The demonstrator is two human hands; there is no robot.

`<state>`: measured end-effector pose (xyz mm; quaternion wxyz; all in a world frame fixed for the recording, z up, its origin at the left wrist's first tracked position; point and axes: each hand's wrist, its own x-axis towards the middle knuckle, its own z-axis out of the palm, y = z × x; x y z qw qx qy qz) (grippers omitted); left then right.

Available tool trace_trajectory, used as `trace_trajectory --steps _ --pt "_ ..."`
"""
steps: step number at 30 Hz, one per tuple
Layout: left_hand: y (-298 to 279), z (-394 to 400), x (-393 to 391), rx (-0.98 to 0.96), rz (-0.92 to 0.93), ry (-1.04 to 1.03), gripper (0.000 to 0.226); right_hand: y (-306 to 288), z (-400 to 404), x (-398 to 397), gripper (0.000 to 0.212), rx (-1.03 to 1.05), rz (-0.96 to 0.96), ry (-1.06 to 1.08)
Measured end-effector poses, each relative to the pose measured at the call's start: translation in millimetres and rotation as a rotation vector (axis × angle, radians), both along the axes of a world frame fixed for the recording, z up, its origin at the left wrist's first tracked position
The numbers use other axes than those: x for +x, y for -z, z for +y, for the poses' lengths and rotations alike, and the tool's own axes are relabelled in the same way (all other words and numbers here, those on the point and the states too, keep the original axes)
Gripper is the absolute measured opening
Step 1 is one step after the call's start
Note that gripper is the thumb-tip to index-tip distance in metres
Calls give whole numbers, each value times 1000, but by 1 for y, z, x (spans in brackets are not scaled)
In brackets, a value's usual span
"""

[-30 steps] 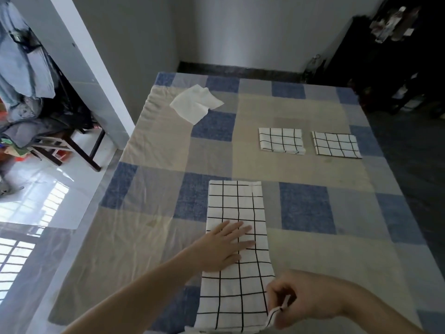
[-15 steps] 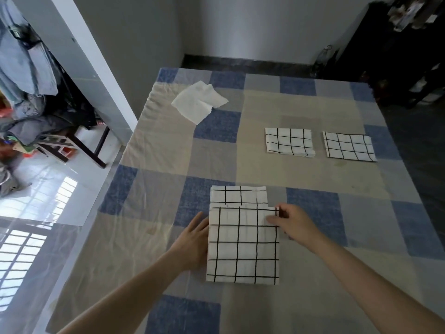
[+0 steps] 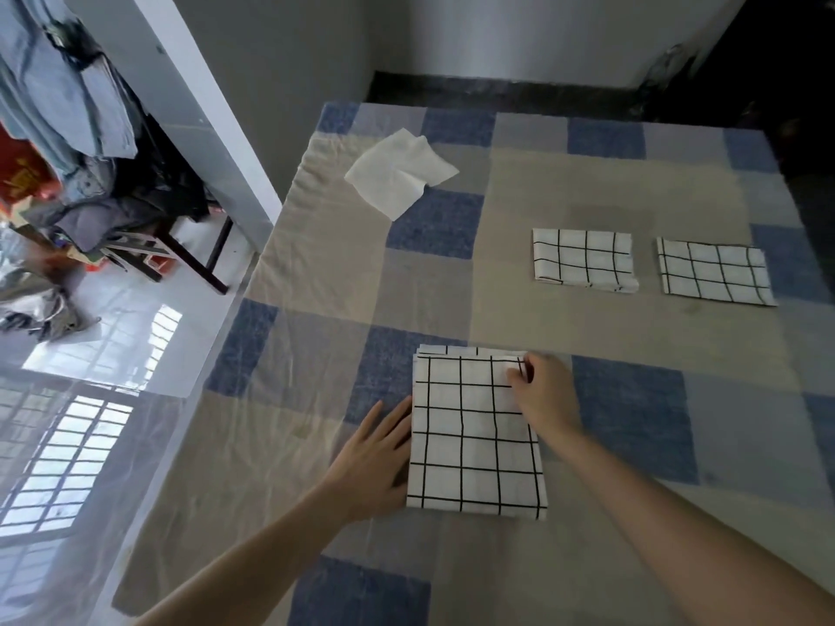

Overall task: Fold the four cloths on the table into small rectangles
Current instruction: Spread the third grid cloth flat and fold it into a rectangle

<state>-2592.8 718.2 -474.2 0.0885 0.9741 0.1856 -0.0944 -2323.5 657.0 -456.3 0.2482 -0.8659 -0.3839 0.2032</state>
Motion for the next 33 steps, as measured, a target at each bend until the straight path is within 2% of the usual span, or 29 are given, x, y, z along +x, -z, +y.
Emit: trace_trajectory --steps 3,5,7,10,12,16,20,23,24,27,29,33 --pt "0 1 -3 2 24 5 70 3 6 2 19 -3 -39 16" --pt "-1 2 -5 -4 -36 -5 63 4 8 3 15 -4 -30 46" --pt "-7 2 -2 -56 -172 -109 51 5 9 4 12 -13 -39 61" --pt "-25 1 13 -141 -479 -378 25 7 9 4 13 -34 -64 72" --pt "-34 -7 34 -184 -553 -336 25 10 10 3 14 -37 -83 76" --pt "-23 -38 77 -125 -301 -93 44 13 10 3 17 -34 -119 69" --pt "5 -47 75 -94 -109 -102 59 10 8 1 26 -3 -127 102" --pt "10 -49 71 -86 -92 -108 60 0 1 -13 41 96 -322 31" --pt "10 -49 72 -88 -89 -102 59 -3 -3 -22 43 143 -327 -16" --pt "11 -49 73 -108 -96 -86 61 -5 -21 -61 49 216 -177 -189" --pt "11 -49 73 -105 -94 -79 68 8 -41 -80 52 183 -147 -279" --pt "8 -50 75 -91 -75 -114 65 36 -71 -78 59 24 -261 -387"
